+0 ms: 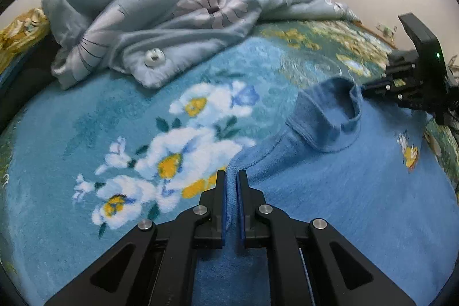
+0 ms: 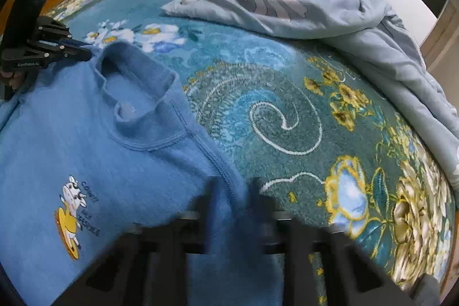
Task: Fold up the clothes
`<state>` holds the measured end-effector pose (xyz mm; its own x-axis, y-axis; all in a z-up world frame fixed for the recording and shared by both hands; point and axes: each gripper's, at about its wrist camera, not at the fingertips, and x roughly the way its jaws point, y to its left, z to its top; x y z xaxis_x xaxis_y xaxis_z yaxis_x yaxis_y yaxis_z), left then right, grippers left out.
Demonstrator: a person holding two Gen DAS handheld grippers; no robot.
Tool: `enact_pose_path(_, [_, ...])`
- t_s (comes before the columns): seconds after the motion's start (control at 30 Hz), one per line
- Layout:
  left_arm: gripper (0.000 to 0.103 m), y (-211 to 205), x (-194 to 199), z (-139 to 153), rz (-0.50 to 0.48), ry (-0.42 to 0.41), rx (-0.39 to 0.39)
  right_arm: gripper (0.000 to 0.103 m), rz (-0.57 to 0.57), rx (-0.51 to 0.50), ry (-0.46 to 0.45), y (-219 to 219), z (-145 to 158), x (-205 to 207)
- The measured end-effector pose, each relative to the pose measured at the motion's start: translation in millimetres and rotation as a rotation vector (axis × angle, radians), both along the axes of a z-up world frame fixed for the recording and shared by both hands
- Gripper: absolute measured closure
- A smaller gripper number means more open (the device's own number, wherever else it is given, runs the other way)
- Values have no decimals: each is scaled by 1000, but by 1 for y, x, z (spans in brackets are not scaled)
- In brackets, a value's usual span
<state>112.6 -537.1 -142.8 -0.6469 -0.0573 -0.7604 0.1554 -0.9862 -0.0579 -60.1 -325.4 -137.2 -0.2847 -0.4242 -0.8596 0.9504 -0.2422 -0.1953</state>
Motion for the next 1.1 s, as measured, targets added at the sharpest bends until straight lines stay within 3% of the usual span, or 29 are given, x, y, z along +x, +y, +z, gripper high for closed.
enact_pose_path(0.17, [96, -12, -6, 17, 78, 77, 31, 100, -63, -64, 61, -6, 23, -16])
enact_pose_path(0.3, [96, -29, -28, 3, 150, 2, 55, 100, -123, -55, 74, -26, 20, -34])
enact_pose_path(0.43, [96, -35, -42, -17, 180, -87, 75, 100, -166, -19, 28, -39, 0, -46])
enact_pose_path(0.53, [95, -32, -43, -18, 190, -102, 73, 100, -168, -7, 30, -41, -8, -46])
enact_pose_path(0.63, [94, -34, -39, -8, 196, -100, 130, 97, -171, -21, 36, -37, -2, -44])
enact_pose_path(0.67, [93, -33, -35, -2, 198, -99, 138, 91, -174, -32, 40, -34, 3, -43])
enact_pose_path(0.77, [75, -29, -12, 21, 207, -77, 151, 64, -206, -82, 59, -19, 23, -37])
enact_pose_path(0.87, [72, -20, 30, 47, 259, -5, 145, 59, -236, -176, 43, 13, 49, -20])
enact_pose_path(0.93, [61, -7, 62, 54, 306, 7, 109, 57, -240, -204, 41, 34, 56, 0])
enact_pose_path(1.1, [53, 34, 148, 43, 363, -28, 21, 54, -226, -209, -2, 110, 45, 80])
